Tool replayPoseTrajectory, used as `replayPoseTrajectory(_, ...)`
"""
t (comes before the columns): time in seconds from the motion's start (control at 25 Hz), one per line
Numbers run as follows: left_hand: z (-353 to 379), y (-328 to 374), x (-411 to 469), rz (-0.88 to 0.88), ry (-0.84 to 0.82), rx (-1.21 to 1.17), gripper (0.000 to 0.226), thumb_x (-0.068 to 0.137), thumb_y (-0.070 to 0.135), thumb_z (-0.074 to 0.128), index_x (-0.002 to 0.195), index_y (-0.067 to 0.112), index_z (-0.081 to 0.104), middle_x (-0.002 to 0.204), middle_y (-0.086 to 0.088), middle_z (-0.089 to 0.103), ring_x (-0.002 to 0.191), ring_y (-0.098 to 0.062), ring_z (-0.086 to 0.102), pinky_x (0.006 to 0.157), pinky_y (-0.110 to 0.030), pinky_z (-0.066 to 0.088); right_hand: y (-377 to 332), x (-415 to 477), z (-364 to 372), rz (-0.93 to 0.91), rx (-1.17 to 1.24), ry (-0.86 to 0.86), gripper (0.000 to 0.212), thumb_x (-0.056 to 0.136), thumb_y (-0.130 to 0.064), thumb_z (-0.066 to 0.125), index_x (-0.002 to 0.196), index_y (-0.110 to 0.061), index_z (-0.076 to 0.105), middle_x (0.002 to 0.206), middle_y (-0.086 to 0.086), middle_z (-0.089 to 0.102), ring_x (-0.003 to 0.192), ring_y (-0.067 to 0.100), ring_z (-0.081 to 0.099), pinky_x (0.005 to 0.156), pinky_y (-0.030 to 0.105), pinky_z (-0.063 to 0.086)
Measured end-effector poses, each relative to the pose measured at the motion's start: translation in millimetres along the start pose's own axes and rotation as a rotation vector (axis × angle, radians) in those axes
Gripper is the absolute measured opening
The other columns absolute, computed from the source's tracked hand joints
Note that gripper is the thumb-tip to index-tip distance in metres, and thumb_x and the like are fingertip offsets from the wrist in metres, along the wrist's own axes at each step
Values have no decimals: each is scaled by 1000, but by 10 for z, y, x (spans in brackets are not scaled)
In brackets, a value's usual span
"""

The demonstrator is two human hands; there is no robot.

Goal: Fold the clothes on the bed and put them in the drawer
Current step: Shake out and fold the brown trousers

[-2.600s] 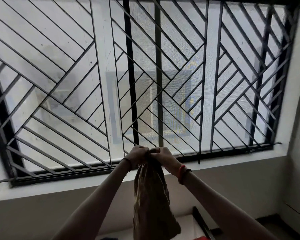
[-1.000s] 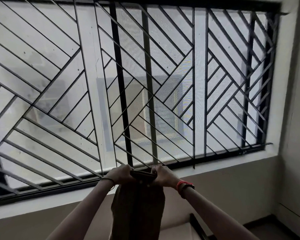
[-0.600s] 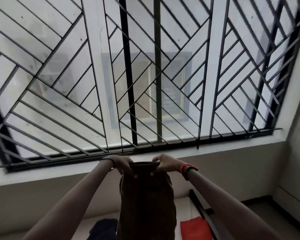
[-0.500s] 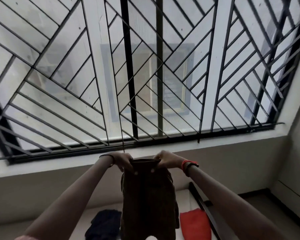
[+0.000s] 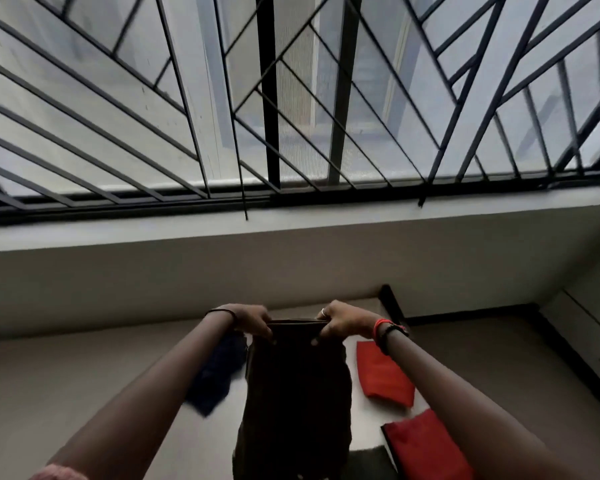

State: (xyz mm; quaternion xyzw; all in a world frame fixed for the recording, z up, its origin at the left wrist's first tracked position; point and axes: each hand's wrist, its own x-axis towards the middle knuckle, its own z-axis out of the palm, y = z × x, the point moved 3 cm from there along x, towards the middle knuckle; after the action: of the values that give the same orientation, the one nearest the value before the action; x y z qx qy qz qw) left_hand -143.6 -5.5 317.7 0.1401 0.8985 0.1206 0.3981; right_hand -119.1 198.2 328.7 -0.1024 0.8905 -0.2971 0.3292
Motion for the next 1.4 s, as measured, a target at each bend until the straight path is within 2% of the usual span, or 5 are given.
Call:
replayPoseTrajectory(0.6, 171, -297, 1060, 253, 787, 386, 56, 90, 15, 50, 143, 7, 37, 146, -9, 44, 136, -21, 42, 111, -35, 31, 571, 904, 173, -35, -373, 596, 37, 90, -17, 54, 127, -19, 59, 114, 13, 67, 106, 36, 61, 82, 41, 48)
replayPoseTrajectory(0.76, 1447, -805, 1704, 338, 663, 434, 61, 69, 4, 75, 127, 3, 58, 126, -12, 62, 115, -24, 62, 94, -38, 50, 1315, 1317, 1332, 22, -390, 348, 30, 90, -8, 47, 118, -9, 57, 110, 19, 65, 103, 40, 60, 79, 44, 47)
replayPoseTrajectory(1.04, 3178, -1081, 1839, 189, 105, 243, 51, 97, 11, 37, 147, 9, 29, 149, -16, 37, 125, -30, 49, 101, -37, 40, 2008, 1289, 2793, 118, -396, -100, 25, 86, -2, 44, 108, -5, 56, 112, 21, 62, 107, 40, 57, 79, 42, 47)
replayPoseTrajectory(1.24, 3383, -990, 1573, 139, -219, 174, 35, 91, 20, 44, 123, 6, 50, 120, -21, 60, 106, -37, 57, 87, -38, 45, 2020, 1063, 2974, 151, -277, -346, 5, 83, -4, 51, 83, -5, 56, 112, 24, 60, 101, 37, 57, 68, 31, 34)
replayPoseTrajectory(1.4, 3208, -874, 1469, 137, -454, 69, 33, 87, 17, 49, 116, 4, 56, 107, -22, 62, 91, -33, 57, 72, -31, 43, 1982, 960, 2916, 164, -168, -528, 26, 82, -7, 62, 107, 2, 61, 107, 20, 65, 82, 19, 51, 53, 22, 35)
